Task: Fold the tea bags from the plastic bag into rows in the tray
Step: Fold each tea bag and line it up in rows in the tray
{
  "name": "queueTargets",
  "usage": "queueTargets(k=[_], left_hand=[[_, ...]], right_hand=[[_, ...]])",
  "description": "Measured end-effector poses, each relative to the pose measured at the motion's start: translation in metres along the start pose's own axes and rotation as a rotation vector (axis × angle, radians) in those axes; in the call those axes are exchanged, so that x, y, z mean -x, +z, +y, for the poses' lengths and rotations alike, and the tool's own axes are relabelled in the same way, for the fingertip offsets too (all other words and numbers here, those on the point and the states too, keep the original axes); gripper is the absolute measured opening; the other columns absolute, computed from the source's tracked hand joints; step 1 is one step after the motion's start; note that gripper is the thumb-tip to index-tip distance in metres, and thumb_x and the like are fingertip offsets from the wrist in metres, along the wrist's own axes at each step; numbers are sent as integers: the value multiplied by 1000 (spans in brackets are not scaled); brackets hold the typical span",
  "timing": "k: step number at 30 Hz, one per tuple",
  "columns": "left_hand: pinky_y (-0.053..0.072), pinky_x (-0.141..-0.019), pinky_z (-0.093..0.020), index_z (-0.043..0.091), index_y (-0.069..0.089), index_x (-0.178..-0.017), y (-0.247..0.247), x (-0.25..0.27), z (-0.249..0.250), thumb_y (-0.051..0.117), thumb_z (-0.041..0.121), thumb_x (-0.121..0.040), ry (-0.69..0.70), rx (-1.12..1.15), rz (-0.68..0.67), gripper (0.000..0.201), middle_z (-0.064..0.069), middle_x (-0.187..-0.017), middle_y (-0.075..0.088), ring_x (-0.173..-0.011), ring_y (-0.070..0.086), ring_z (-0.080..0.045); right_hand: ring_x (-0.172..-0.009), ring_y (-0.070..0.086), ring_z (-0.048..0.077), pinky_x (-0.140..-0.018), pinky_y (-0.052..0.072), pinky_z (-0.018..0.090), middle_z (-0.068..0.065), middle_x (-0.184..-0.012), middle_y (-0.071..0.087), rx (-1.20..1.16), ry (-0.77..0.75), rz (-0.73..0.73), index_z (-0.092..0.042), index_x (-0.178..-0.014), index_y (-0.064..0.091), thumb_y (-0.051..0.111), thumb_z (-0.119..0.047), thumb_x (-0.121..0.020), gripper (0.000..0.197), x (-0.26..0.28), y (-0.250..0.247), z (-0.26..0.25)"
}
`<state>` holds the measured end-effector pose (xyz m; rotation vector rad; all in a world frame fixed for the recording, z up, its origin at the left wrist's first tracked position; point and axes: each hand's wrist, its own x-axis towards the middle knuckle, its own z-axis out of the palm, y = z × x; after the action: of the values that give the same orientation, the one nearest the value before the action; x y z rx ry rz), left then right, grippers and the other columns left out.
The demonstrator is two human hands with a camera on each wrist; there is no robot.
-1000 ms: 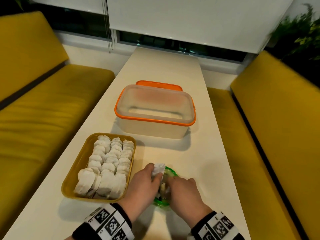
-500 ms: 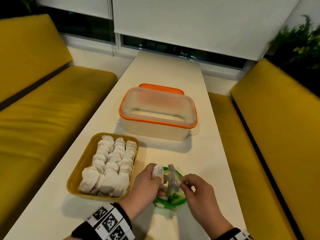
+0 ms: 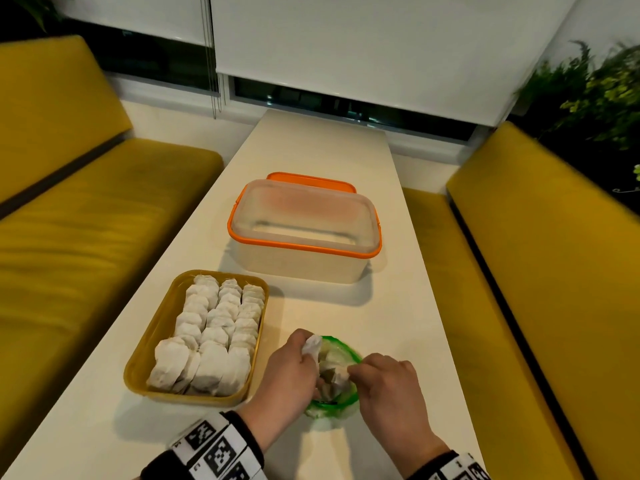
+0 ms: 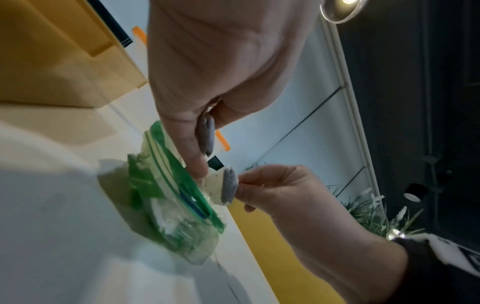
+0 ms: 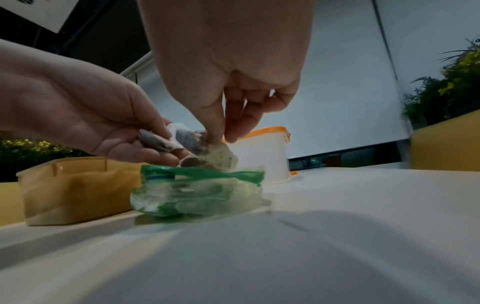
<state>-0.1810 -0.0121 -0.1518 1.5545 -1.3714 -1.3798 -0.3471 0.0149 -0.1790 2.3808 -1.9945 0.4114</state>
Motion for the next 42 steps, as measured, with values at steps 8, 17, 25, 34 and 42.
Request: queueTargets(k=[8, 17, 25, 34, 42], left_hand=[[58, -67, -44, 15, 57, -96, 1, 0, 4, 32, -4, -88, -128, 290, -30, 32, -25, -98, 65, -67, 67, -32], [58, -77, -49, 7, 60, -98, 0, -4, 2, 74, 6, -71, -141, 387, -113, 30, -23, -97, 67, -81, 68, -34], [58, -74, -40, 20, 63, -91, -6, -4, 3, 69, 18, -61, 32, 40, -118, 31, -3, -84, 71, -80, 68, -23], [57, -81, -37, 19, 57, -118, -56, -4, 13, 72, 17, -79, 114, 20, 84, 42, -1, -101, 67, -88, 67, -20], [59, -75, -38, 16, 54, -112, -150, 7, -8, 46, 13, -94, 18, 271, 323, 20, -8, -96, 70, -82, 71, -20]], right_hand=[[-57, 48, 11, -49, 42, 27, -11, -69, 63, -214, -21, 252, -27, -73, 71, 66, -8, -63, 22, -6, -8, -7], [-68, 59, 9, -59, 42, 23, -10, -82, 68, -187, -119, 195, -22, -73, 66, 56, -17, -74, 11, -10, 0, -15], [-86, 67, 19, -84, 54, 36, 1, -91, 72, -1017, 454, -153, -27, -102, 69, 71, -12, -78, 28, -23, -20, -17], [-58, 48, 9, -54, 35, 16, 3, -63, 60, -736, 223, -67, -19, -66, 55, 67, -10, -81, 21, -52, -49, -58], [-67, 48, 4, -57, 35, 7, -9, -72, 54, -591, 51, -214, -22, -83, 57, 63, -15, -85, 10, -91, -34, -126]])
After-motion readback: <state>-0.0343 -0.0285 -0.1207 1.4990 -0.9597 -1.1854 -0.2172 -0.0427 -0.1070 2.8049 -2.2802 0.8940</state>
